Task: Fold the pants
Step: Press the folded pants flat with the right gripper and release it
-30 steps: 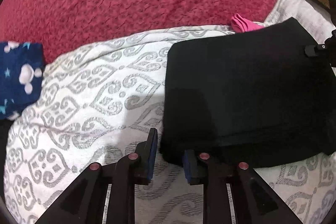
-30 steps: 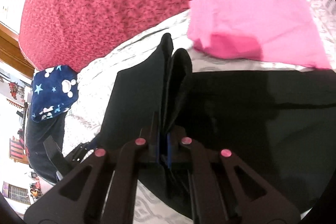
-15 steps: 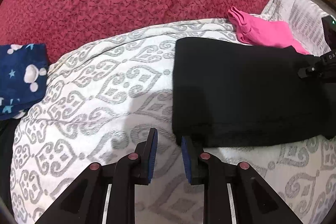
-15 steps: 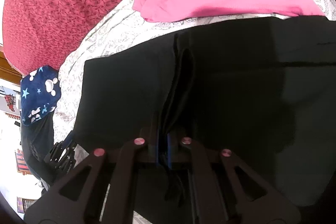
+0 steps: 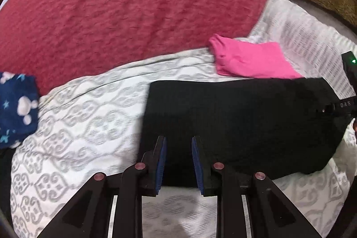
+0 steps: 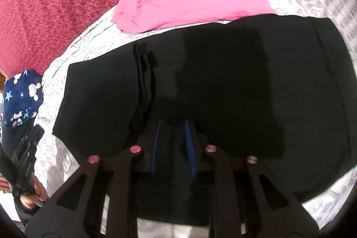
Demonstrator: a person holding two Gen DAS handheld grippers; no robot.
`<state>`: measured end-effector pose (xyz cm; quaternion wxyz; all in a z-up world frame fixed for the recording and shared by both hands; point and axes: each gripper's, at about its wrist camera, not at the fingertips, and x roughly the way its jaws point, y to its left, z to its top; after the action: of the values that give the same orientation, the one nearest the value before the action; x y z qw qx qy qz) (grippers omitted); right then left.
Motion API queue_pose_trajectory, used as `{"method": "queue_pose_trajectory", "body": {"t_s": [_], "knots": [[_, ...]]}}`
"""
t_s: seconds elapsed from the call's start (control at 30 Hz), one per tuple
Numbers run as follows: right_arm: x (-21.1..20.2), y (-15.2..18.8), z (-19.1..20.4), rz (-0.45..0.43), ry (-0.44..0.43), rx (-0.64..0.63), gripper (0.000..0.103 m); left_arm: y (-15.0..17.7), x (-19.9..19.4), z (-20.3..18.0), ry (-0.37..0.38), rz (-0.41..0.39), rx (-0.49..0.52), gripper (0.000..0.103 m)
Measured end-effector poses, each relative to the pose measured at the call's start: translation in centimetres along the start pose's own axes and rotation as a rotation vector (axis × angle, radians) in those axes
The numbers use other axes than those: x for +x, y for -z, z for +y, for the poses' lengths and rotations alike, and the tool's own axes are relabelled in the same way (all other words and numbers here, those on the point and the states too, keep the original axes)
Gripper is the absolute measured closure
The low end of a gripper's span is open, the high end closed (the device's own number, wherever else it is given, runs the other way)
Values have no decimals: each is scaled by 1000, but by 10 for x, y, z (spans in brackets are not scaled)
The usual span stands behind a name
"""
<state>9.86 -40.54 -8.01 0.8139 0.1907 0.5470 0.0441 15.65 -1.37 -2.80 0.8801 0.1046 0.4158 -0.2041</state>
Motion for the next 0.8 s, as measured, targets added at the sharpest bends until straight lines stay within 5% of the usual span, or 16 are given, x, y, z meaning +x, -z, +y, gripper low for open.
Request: {"method": "queue_pose_trajectory", "body": {"t_s": [0.47, 0.8], "knots": [[-61, 49, -91, -77, -9, 159, 79, -31, 59, -155, 216, 141, 143, 79], [-87, 74, -141, -112, -62, 286, 73, -26, 66, -150, 202, 198, 38, 79]]}}
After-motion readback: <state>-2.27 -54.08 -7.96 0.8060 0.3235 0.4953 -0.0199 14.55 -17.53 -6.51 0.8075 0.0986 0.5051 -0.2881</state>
